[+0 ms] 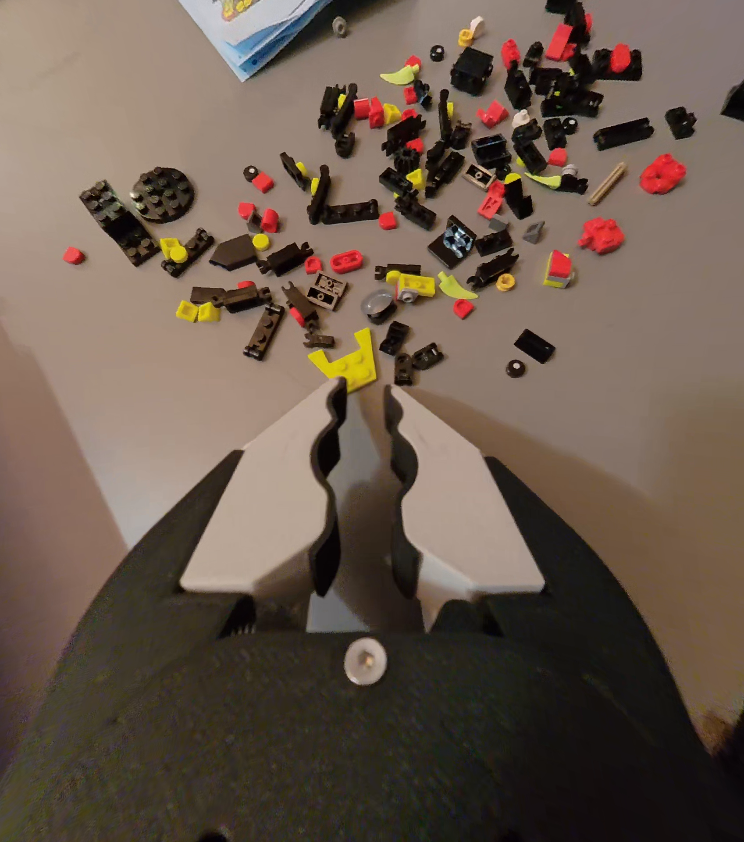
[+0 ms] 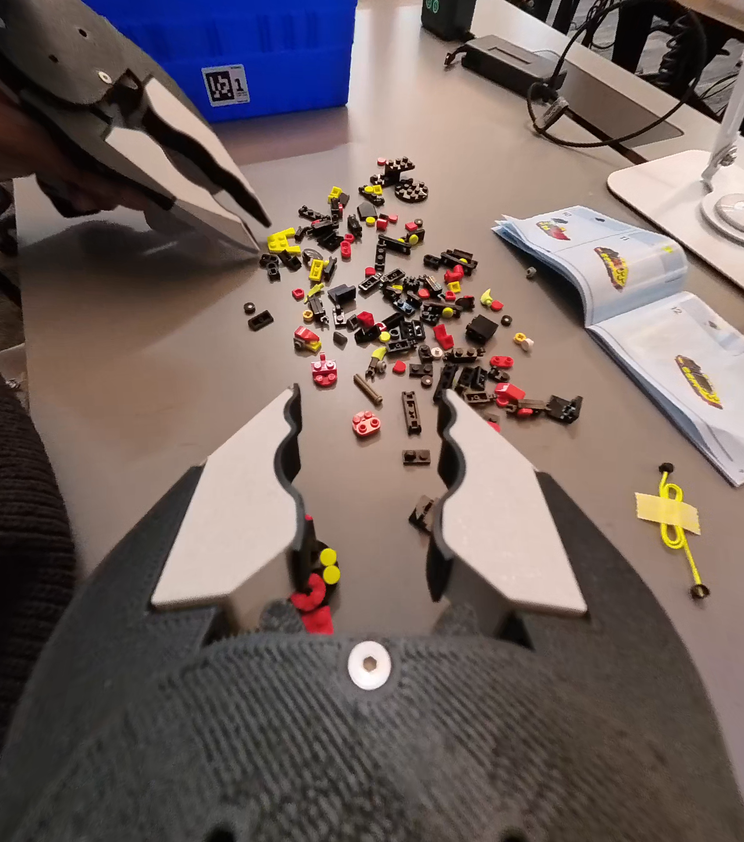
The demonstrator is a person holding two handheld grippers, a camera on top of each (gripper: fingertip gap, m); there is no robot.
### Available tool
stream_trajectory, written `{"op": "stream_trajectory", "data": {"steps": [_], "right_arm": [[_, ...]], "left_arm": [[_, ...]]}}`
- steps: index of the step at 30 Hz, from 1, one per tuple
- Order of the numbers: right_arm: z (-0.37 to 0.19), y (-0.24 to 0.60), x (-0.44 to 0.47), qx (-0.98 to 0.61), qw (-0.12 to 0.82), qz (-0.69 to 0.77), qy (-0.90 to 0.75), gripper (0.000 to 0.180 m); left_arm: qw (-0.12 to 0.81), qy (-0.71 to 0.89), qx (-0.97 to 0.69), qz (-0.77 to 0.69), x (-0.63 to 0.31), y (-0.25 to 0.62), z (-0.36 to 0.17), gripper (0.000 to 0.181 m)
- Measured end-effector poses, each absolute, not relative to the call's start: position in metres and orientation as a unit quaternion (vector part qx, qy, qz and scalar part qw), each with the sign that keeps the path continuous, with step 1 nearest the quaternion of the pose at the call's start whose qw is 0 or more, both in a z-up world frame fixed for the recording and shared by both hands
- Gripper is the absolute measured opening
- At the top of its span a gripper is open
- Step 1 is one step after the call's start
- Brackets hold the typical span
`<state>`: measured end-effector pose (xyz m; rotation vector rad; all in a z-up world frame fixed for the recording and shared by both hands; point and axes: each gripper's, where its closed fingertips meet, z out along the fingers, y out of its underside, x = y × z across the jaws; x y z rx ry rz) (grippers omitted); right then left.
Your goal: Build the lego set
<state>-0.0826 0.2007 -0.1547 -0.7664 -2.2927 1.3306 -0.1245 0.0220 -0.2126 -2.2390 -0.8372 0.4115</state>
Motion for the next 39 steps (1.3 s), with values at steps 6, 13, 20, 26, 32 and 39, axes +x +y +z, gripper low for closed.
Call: {"op": "stream_trajectory", "data": {"steps": [6,13,20,26,32,39], "right_arm": [[-0.157,0.202,-0.078,-0.271,0.190,0.467,-0.820,0.059],[-0.156,0.213,-0.077,-0.290,0.204,0.463,-0.812,0.061],[-0.155,0.223,-0.076,-0.307,0.216,0.458,-0.806,0.063],[-0.155,0.226,-0.076,-0.315,0.215,0.460,-0.802,0.064],[-0.156,0.225,-0.076,-0.313,0.212,0.459,-0.804,0.064],[-0.157,0.225,-0.076,-0.314,0.210,0.460,-0.804,0.064]], "left_arm": [[0.346,-0.339,-0.852,0.198,-0.139,0.016,-0.210,0.031],[0.367,-0.359,-0.845,0.152,-0.143,0.027,-0.211,0.039],[0.344,-0.362,-0.853,0.151,-0.148,0.028,-0.218,0.042],[0.348,-0.372,-0.851,0.126,-0.145,0.030,-0.219,0.036],[0.345,-0.370,-0.854,0.122,-0.143,0.030,-0.219,0.029],[0.371,-0.370,-0.839,0.144,-0.149,0.030,-0.205,0.028]]}}
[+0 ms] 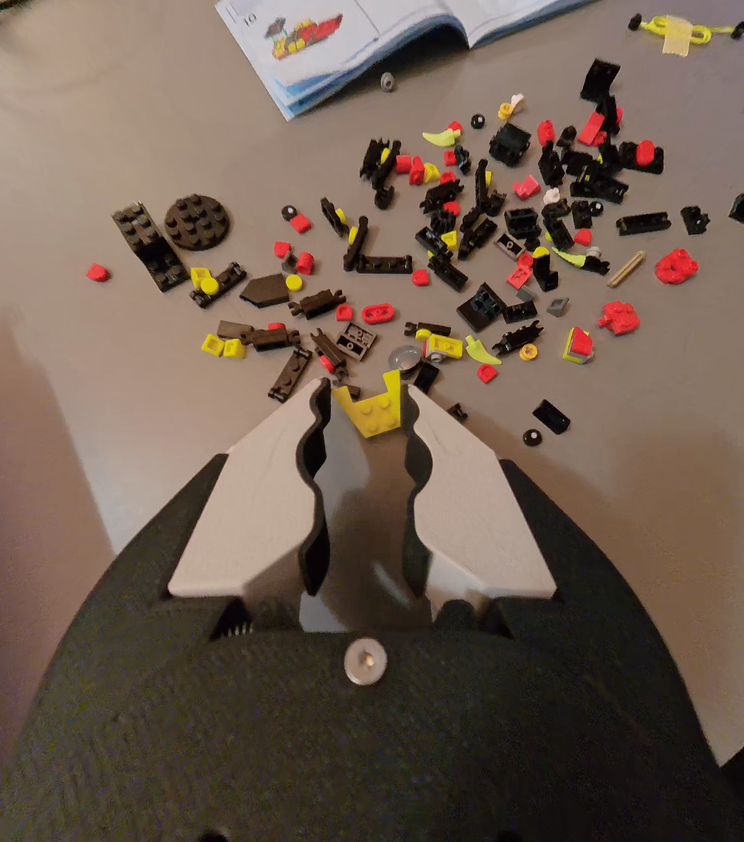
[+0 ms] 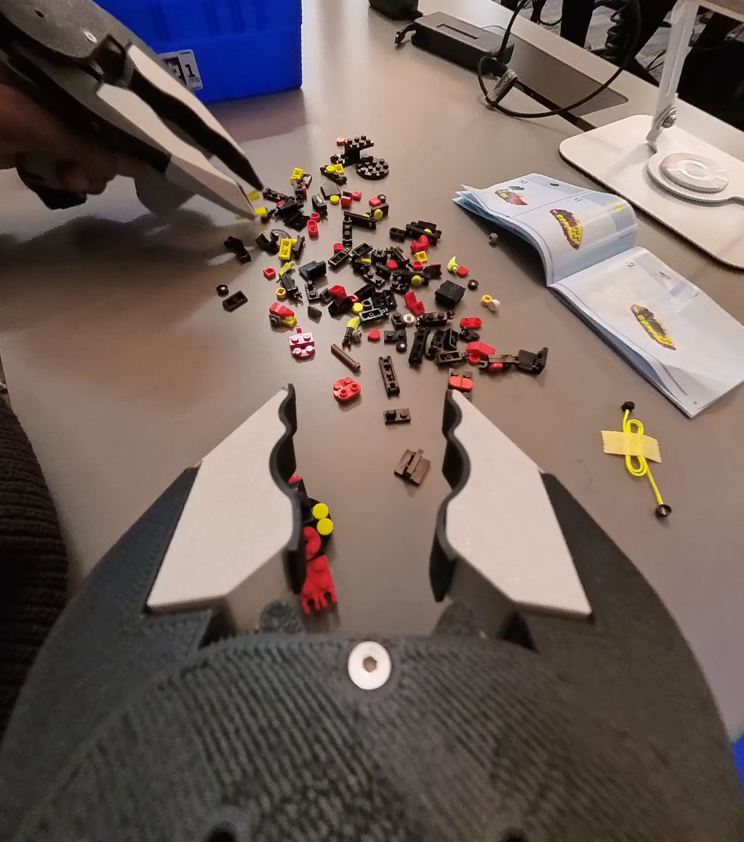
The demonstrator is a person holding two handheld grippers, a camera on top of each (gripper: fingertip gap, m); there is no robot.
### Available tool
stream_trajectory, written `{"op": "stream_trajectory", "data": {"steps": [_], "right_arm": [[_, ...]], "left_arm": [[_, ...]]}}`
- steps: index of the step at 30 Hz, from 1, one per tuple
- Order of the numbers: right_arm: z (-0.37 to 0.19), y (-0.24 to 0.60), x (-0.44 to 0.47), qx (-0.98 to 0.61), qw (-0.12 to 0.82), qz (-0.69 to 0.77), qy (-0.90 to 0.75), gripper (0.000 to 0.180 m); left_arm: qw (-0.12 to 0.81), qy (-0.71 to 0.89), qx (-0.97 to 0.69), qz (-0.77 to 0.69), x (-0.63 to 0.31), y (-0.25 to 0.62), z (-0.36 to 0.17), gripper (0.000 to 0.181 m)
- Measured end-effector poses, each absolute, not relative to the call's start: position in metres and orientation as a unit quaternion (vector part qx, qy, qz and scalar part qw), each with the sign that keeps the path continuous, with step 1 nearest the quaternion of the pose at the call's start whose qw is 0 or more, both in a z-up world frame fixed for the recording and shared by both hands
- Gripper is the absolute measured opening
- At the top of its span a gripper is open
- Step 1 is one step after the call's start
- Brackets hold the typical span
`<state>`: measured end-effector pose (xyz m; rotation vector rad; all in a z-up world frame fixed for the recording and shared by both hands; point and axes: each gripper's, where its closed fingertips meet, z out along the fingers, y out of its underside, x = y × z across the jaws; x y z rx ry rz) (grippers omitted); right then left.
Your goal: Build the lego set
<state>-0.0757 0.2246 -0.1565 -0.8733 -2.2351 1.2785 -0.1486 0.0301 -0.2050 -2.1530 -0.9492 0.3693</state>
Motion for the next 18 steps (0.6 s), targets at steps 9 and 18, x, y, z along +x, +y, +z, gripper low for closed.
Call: {"op": "stream_trajectory", "data": {"steps": [9,18], "right_arm": [[-0.142,0.210,-0.070,-0.288,0.204,0.498,-0.792,0.056],[-0.137,0.179,-0.053,-0.258,0.174,0.518,-0.797,0.052]], "left_arm": [[0.477,-0.368,-0.791,0.109,-0.141,0.062,-0.172,0.028],[0.604,-0.361,-0.710,-0.033,-0.107,0.118,-0.131,0.028]]}}
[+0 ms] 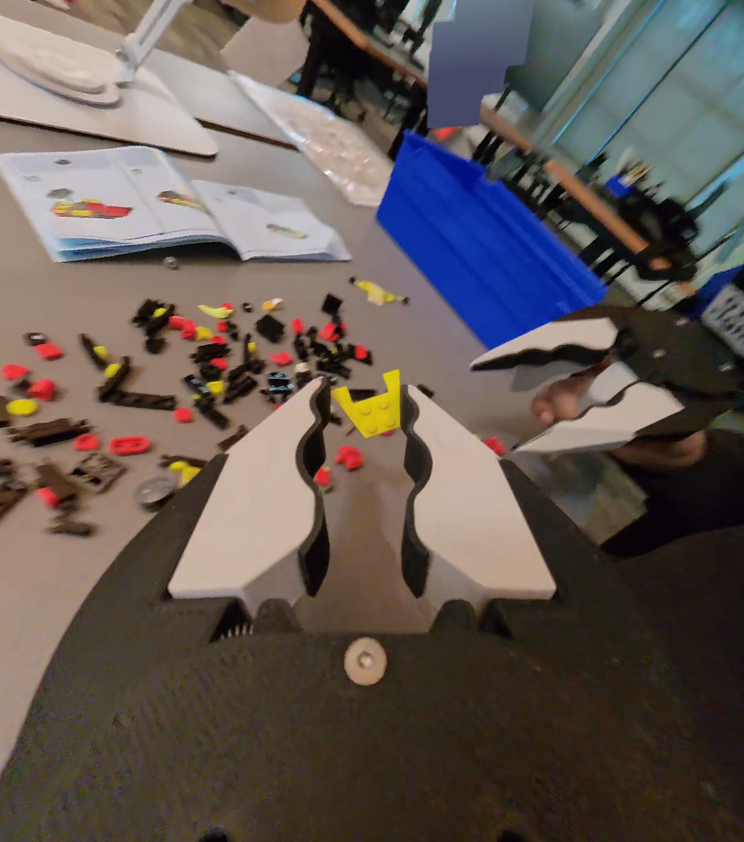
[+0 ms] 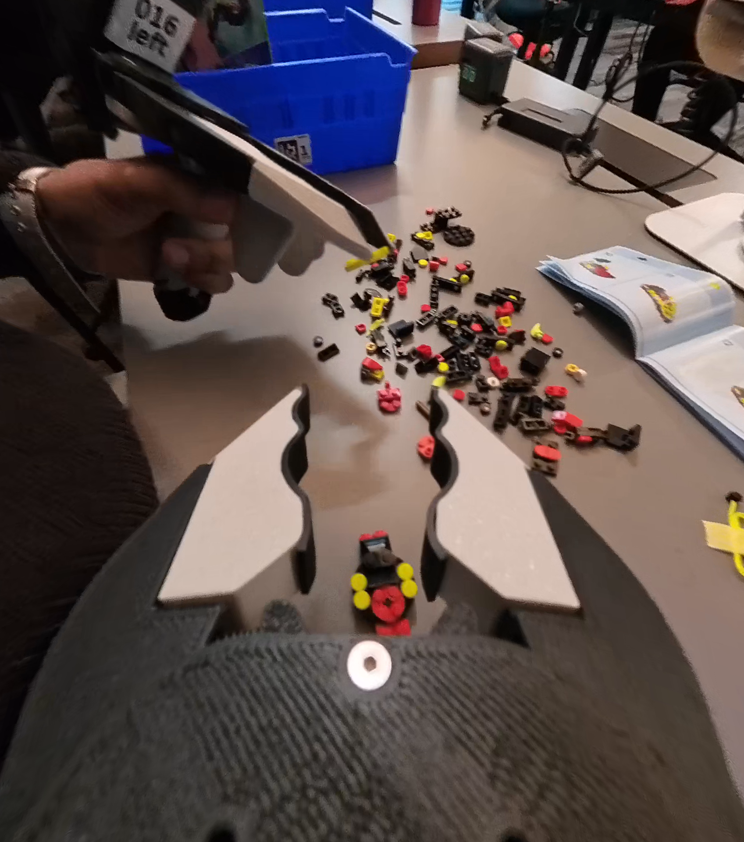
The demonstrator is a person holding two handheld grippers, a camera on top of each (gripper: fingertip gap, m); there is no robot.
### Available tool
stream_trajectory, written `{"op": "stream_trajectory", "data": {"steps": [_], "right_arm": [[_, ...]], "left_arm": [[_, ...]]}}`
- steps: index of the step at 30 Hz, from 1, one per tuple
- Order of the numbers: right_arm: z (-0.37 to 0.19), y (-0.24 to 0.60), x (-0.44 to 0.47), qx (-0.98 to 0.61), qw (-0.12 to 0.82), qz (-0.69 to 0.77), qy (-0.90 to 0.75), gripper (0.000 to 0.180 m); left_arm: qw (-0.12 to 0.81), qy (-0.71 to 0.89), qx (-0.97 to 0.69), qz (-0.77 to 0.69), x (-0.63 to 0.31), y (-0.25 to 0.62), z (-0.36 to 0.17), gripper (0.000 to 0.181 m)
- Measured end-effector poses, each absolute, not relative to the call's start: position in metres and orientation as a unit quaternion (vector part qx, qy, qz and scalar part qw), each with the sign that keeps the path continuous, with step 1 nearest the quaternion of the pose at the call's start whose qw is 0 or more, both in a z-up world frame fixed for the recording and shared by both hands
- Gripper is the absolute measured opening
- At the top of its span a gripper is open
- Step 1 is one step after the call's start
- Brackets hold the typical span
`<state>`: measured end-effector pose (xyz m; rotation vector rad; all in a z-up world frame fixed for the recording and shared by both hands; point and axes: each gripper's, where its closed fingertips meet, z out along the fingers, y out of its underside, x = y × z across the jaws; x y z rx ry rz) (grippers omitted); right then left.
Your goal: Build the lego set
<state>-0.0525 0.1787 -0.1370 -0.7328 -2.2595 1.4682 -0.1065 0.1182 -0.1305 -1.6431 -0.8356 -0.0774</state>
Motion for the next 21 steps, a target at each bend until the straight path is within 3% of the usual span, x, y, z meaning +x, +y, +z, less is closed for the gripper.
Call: {"op": "stream_trajectory", "data": {"steps": [3,21], "right_arm": [[-0.129,0.166,-0.043,-0.241,0.162,0.539,-0.791,0.040],[-0.122,0.183,-0.033,-0.273,0.168,0.550,-0.771,0.045]], "left_arm": [[0.637,-0.353,-0.682,-0.060,-0.099,0.128,-0.118,0.028],[0.654,-0.334,-0.651,-0.193,-0.059,0.181,-0.112,0.028]]}}
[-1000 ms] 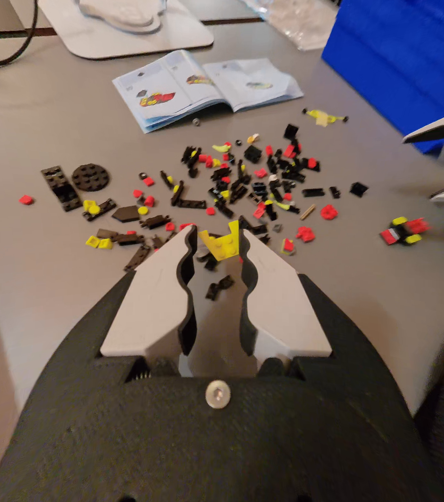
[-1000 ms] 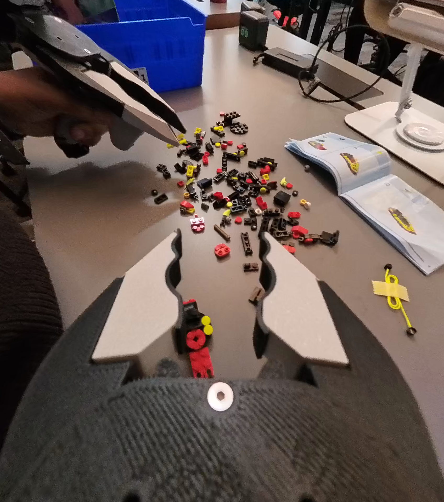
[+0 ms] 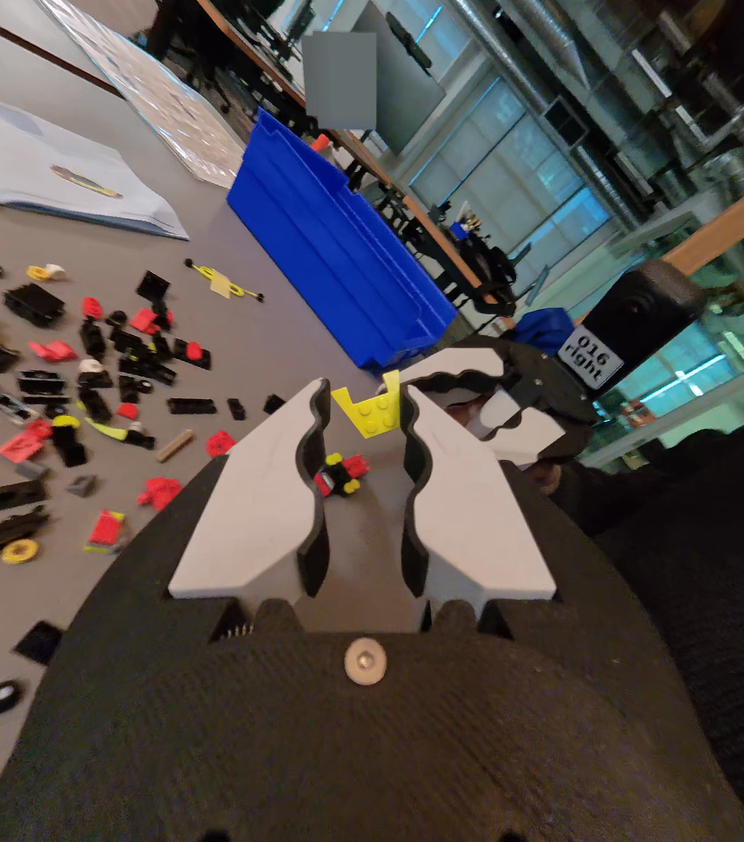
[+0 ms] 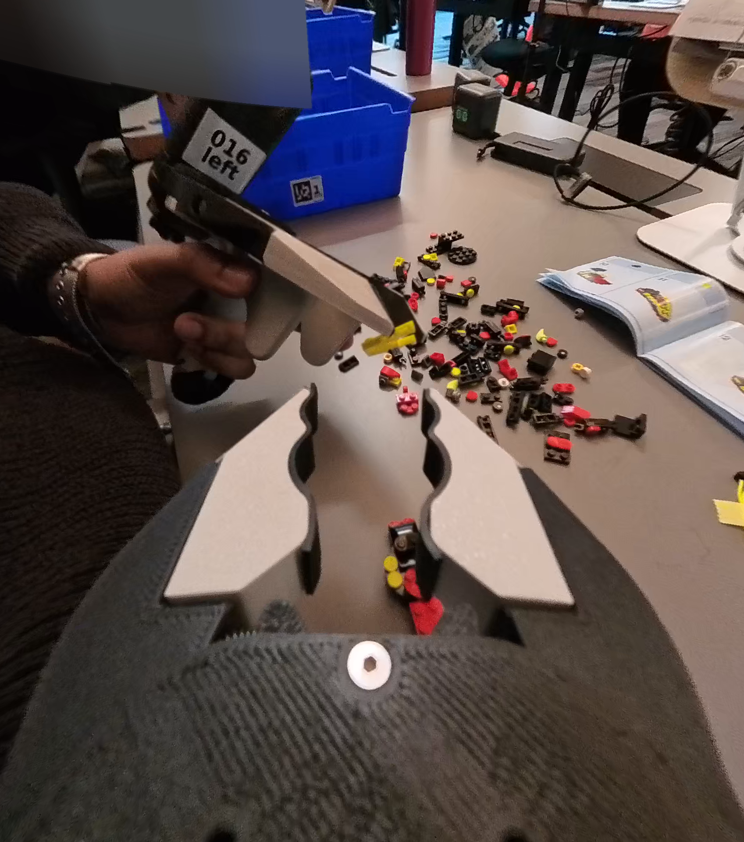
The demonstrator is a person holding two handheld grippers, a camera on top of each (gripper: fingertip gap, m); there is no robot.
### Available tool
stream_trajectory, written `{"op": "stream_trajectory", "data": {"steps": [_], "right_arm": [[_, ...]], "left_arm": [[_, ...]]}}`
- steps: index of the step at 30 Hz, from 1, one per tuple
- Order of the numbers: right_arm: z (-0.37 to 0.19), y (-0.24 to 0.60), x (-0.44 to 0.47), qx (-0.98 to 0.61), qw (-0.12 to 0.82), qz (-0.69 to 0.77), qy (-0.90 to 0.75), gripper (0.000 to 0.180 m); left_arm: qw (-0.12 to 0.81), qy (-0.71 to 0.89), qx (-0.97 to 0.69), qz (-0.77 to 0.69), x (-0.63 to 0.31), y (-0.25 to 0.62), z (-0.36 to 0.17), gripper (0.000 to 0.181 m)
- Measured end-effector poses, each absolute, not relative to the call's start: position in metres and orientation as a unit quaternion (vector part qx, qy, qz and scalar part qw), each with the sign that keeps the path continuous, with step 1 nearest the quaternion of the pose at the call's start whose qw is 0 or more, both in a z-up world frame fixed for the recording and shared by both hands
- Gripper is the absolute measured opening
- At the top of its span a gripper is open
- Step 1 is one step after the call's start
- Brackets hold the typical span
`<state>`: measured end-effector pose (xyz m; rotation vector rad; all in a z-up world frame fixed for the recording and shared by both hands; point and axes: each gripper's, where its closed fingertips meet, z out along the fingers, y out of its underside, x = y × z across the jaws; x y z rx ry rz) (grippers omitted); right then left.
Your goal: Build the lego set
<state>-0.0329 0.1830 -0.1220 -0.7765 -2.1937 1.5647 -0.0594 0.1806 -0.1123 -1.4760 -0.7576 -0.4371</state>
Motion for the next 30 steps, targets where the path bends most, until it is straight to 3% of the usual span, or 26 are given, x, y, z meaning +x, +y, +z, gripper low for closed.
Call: {"op": "stream_trajectory", "data": {"steps": [9,23,30], "right_arm": [[-0.126,0.191,-0.026,-0.260,0.233,0.506,-0.789,0.038],[-0.125,0.177,-0.027,-0.262,0.233,0.507,-0.787,0.037],[-0.124,0.180,-0.033,-0.285,0.218,0.519,-0.776,0.020]], "left_arm": [[0.672,-0.341,-0.592,-0.284,-0.050,0.196,-0.103,0.028],[0.656,-0.396,-0.529,-0.365,-0.044,0.203,-0.111,0.028],[0.655,-0.403,-0.522,-0.369,-0.042,0.202,-0.114,0.027]]}}
